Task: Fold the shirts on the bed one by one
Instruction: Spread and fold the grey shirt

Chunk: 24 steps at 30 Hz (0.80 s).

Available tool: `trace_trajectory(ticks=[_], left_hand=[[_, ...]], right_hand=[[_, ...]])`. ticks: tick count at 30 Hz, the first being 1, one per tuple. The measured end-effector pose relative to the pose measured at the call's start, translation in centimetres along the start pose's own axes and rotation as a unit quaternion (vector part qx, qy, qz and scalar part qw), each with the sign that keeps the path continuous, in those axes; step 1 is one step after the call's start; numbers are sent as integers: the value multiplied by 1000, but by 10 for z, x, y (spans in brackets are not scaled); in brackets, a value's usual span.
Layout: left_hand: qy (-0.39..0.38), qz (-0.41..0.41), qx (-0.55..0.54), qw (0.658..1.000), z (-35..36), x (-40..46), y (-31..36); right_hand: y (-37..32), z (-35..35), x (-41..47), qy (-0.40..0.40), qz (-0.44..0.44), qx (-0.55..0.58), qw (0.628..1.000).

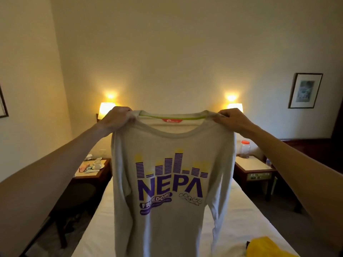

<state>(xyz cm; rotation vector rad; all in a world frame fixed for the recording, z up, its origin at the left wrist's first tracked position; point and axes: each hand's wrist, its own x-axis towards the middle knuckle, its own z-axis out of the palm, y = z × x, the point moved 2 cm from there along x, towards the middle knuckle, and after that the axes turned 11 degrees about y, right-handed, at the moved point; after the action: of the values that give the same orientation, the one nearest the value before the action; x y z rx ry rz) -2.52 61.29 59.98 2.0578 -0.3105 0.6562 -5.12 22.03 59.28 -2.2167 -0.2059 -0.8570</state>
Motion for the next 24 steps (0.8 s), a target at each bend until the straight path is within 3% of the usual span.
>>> trace_trajectory(ticks=[5, 8, 12, 16, 20, 22, 24], left_hand=[[55, 53, -15, 997, 2, 5, -11], [96, 3, -97, 991, -1, 6, -18], [83, -32, -176, 980, 5, 1, -20], [37, 30, -28, 998, 7, -3, -19], [138, 53, -78, 986, 9, -3, -13], [98, 65, 12, 993, 16, -6, -12], [118, 64, 27, 991, 17, -11, -15]], right_hand=[[1, -1, -3, 31, -10, 25, 999], [2, -6, -4, -2, 16, 39, 999], [7, -8, -6, 0, 45, 92, 995], [12, -6, -13, -45, 44, 6, 998], [13, -13, -11, 93, 43, 50, 993], [11, -8, -15, 54, 38, 7, 998], [11, -5, -20, 31, 30, -21, 999]])
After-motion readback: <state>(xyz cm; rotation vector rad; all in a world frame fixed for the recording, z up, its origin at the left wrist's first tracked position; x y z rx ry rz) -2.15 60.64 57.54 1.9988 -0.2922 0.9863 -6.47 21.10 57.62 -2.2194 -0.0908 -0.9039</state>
